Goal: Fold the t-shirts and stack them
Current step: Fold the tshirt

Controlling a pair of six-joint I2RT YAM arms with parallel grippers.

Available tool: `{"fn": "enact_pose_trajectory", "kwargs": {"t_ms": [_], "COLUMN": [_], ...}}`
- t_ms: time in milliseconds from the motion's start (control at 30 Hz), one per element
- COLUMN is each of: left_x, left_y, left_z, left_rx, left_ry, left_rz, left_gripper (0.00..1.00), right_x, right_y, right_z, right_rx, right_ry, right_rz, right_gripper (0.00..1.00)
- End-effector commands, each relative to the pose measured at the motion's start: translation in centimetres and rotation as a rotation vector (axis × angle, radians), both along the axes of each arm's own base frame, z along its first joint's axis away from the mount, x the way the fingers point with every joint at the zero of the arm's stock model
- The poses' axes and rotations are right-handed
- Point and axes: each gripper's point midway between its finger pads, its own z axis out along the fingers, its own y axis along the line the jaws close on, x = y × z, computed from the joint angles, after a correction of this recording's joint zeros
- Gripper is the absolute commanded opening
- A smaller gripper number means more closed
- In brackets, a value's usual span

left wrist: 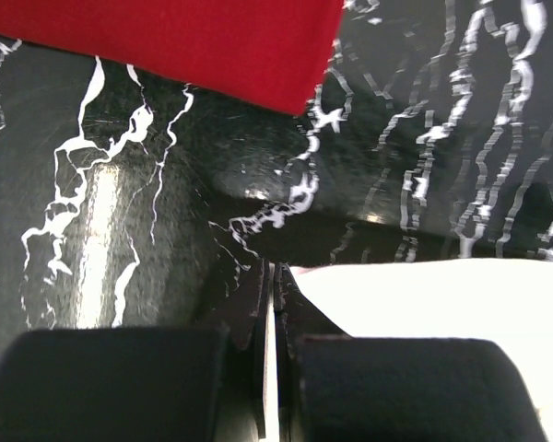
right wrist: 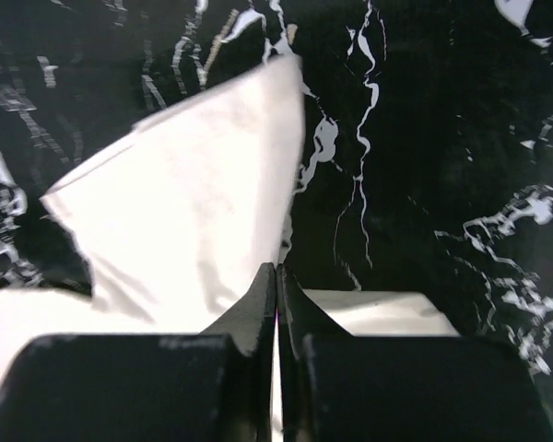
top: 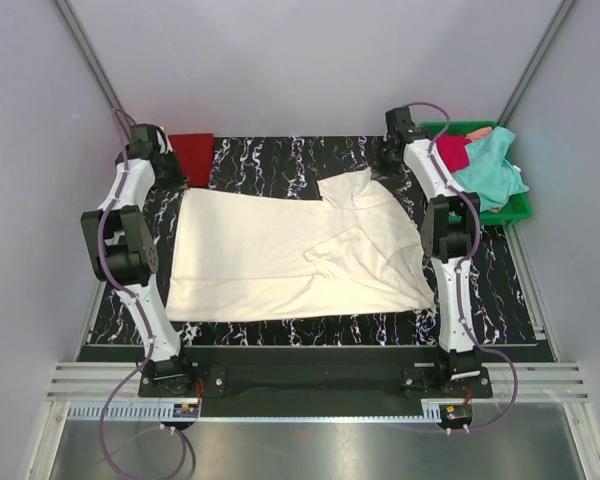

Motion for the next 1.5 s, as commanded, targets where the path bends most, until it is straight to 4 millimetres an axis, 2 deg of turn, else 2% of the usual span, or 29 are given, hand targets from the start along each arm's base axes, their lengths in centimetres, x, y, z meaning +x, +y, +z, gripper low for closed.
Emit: {"fn": "enact_pose_trajectory", "kwargs": {"t_ms": [0, 100, 133, 200, 233, 367, 400, 433, 467, 500, 533, 567, 633, 667, 700, 733, 767, 833, 867, 967, 1267, 1467], "left_x": [0.1, -0.9, -1.1, -1.9, -2.2, -3.5, -4.1, -4.5, -4.8, -5.3, -5.8, -6.3, -7.7, -8.1, -8.6, -9.3, -9.7, -10.9, -12.0, -13.3, -16.0, -17.4], "left_y": [0.7, 1.1, 1.1, 1.2, 1.5, 1.1, 1.2, 1.4, 1.6, 1.9, 2.0, 2.1, 2.4, 2.9, 3.1, 3.1, 3.1, 3.6, 3.7, 3.3, 2.6, 2.9], "left_z": [2.4, 3.5, 3.5, 3.2, 3.5, 3.0, 2.6, 2.9, 2.8, 2.7, 2.4, 2.8, 2.0, 2.7, 2.7, 2.3, 2.7, 2.3, 1.7, 0.6, -0.9, -1.3], "left_rx": [0.019, 0.039, 0.046, 0.047, 0.053, 0.042, 0.043, 0.054, 0.064, 0.077, 0.082, 0.088, 0.105, 0.121, 0.135, 0.139, 0.143, 0.17, 0.176, 0.154, 0.135, 0.159], "left_ry": [-0.062, -0.063, -0.061, -0.038, -0.036, -0.004, 0.017, 0.016, 0.022, 0.04, 0.056, 0.053, 0.089, 0.076, 0.081, 0.097, 0.093, 0.13, 0.173, 0.208, 0.257, 0.289], "left_rz": [0.041, 0.056, 0.056, 0.068, 0.081, 0.099, 0.108, 0.119, 0.127, 0.142, 0.15, 0.16, 0.185, 0.209, 0.221, 0.224, 0.232, 0.256, 0.279, 0.29, 0.304, 0.333], "left_gripper": [0.0, 0.0, 0.0, 0.0, 0.0, 0.0, 0.0, 0.0, 0.0, 0.0, 0.0, 0.0, 0.0, 0.0, 0.0, 0.0, 0.0, 0.0, 0.0, 0.0, 0.0, 0.0], "right_x": [0.2, -1.0, -1.3, -2.4, -2.8, -5.5, -6.2, -6.9, -7.3, -8.1, -8.7, -9.1, -10.4, -10.7, -11.4, -11.9, -12.6, -13.2, -13.7, -15.1, -18.3, -20.1], "right_y": [-1.2, -1.9, -2.2, -2.8, -3.1, -3.4, -3.5, -3.5, -3.7, -3.9, -3.9, -4.0, -4.2, -4.3, -4.4, -4.4, -4.6, -4.7, -4.7, -4.7, -6.4, -6.3], "right_z": [9.3, 10.4, 11.5, 12.3, 13.4, 15.1, 13.7, 14.7, 14.4, 13.1, 13.6, 13.4, 13.0, 13.0, 12.3, 13.0, 12.4, 12.9, 12.2, 11.5, 10.6, 10.1], "right_rx": [0.006, -0.017, -0.015, -0.027, -0.026, -0.017, -0.023, -0.019, -0.022, -0.031, -0.031, -0.03, -0.038, -0.04, -0.04, -0.037, -0.044, -0.044, -0.044, -0.038, -0.094, -0.083], "right_ry": [-0.152, -0.134, -0.144, -0.122, -0.133, -0.109, -0.078, -0.1, -0.096, -0.065, -0.073, -0.062, -0.043, -0.04, -0.02, -0.034, -0.015, -0.024, -0.002, 0.032, 0.067, 0.094], "right_rz": [-0.028, -0.049, -0.058, -0.09, -0.101, -0.12, -0.118, -0.115, -0.116, -0.113, -0.109, -0.107, -0.102, -0.106, -0.103, -0.103, -0.106, -0.108, -0.108, -0.111, -0.144, -0.141], "right_gripper": [0.0, 0.0, 0.0, 0.0, 0.0, 0.0, 0.0, 0.0, 0.0, 0.0, 0.0, 0.0, 0.0, 0.0, 0.0, 0.0, 0.0, 0.0, 0.0, 0.0, 0.0, 0.0]}}
